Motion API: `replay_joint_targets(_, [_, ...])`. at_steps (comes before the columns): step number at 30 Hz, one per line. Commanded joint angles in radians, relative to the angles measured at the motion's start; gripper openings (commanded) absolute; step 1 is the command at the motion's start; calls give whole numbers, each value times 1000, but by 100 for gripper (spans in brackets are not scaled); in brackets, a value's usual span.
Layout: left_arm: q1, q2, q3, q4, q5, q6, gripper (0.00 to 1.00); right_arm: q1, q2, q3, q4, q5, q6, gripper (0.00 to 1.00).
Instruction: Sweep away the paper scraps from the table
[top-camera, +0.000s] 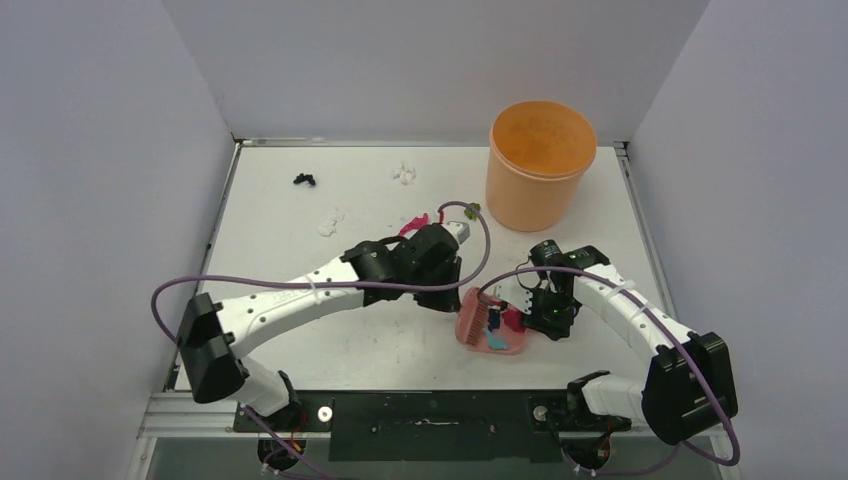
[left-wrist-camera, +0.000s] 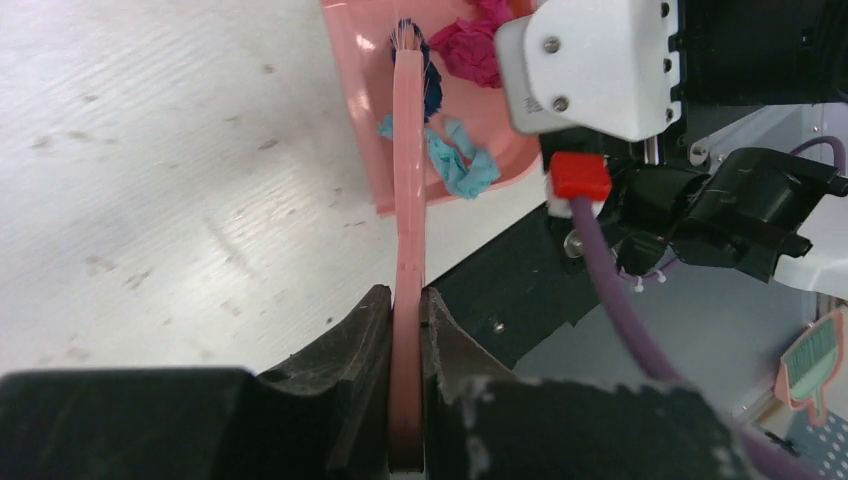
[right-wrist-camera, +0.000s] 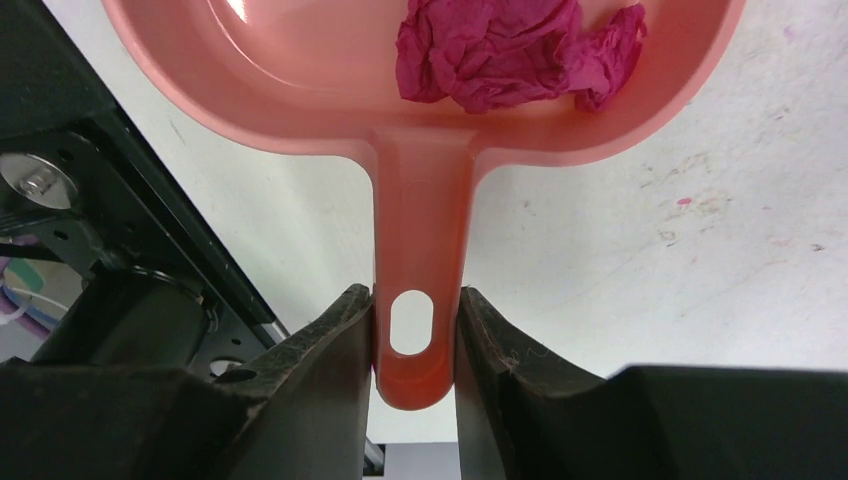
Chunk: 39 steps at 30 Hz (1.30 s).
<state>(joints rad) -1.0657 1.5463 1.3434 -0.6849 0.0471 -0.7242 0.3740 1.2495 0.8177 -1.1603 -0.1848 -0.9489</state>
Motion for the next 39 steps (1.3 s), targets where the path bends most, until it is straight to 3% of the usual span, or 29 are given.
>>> replay_joint_targets(1, [37,-193,62,-187,-206,52,0,7,-49,3,51,-78,22,5])
replay_joint_targets(7, [183,-296,63,-381,-345,177,0,41,-53,-6,94,-78,55,5])
replay_joint_targets(13, [232,-281,28,-500,-643,278,0,156,-1,-1,164,-37,186,5])
replay_joint_targets(19, [271,-178,-19,-508,-696,319,0,220,93,41,183,22,268,5])
replay_joint_targets(24, [295,-114,-73,-391,-626,362,0,258,142,84,188,31,294,5])
replay_joint_targets(31, [322,-64,-76,-219,-405,415,0,291,217,118,204,-4,323,5])
replay_joint_targets(39, [305,-147,-143,-62,-138,354,0,303,301,162,227,-15,338,5])
